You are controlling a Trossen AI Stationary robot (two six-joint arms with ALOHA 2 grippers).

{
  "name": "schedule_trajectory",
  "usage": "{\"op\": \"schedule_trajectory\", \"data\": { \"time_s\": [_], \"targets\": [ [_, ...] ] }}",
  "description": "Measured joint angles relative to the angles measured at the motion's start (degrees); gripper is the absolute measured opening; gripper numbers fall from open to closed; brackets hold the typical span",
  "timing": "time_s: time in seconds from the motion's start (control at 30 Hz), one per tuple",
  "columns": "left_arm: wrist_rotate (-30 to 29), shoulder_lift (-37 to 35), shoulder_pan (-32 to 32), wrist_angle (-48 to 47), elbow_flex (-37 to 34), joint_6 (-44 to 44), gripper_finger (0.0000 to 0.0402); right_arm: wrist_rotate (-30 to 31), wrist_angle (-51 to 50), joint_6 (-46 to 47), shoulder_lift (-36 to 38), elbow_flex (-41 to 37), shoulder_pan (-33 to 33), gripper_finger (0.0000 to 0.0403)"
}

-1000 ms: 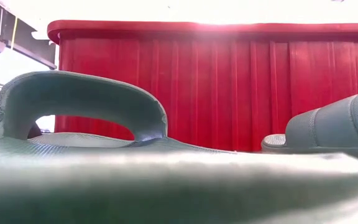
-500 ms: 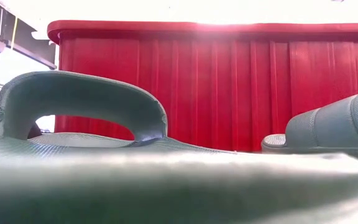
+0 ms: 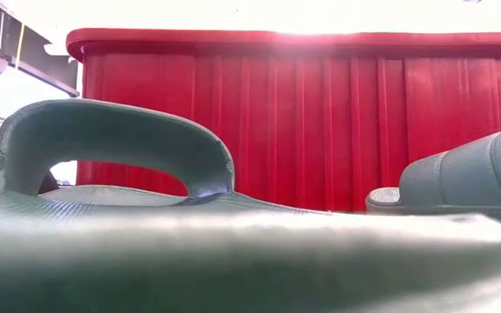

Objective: Pick and place slides into bin
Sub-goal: Put the black slide into the red bin

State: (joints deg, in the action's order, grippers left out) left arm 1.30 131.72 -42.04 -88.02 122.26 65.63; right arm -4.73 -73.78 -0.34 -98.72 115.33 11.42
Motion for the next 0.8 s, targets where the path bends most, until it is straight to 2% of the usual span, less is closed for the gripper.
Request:
{"op": "schedule_trajectory", "data": {
  "time_s": [0.2, 0.4, 0.53, 0.67, 0.8],
  "targets": [
    [-5.33, 1.95, 0.0, -1.8, -0.39, 5.64, 0.0133, -0.14, -0.24, -3.07, 0.0, 0.0, 0.0, 0.0129],
    [-4.24, 2.36, 1.23, -1.78, -1.2, 6.83, 0.0107, -0.22, -0.28, -5.6, 0.02, 0.0, 0.0, 0.0129],
    [-4.34, 2.36, 1.22, -2.0, -1.23, 6.59, 0.0077, -0.22, -0.51, -5.71, 0.02, -0.01, 0.0, 0.0129],
    [-4.48, 2.36, 1.24, -2.45, -1.26, 6.6, 0.0015, -0.22, -0.52, -5.71, 0.02, -0.02, 0.0, 0.0129],
    [-3.0, 2.41, 1.16, -2.49, -1.12, 6.77, 0.0008, -0.22, -0.47, -5.71, 0.02, -0.01, 0.0, 0.0129]
  ]
}}
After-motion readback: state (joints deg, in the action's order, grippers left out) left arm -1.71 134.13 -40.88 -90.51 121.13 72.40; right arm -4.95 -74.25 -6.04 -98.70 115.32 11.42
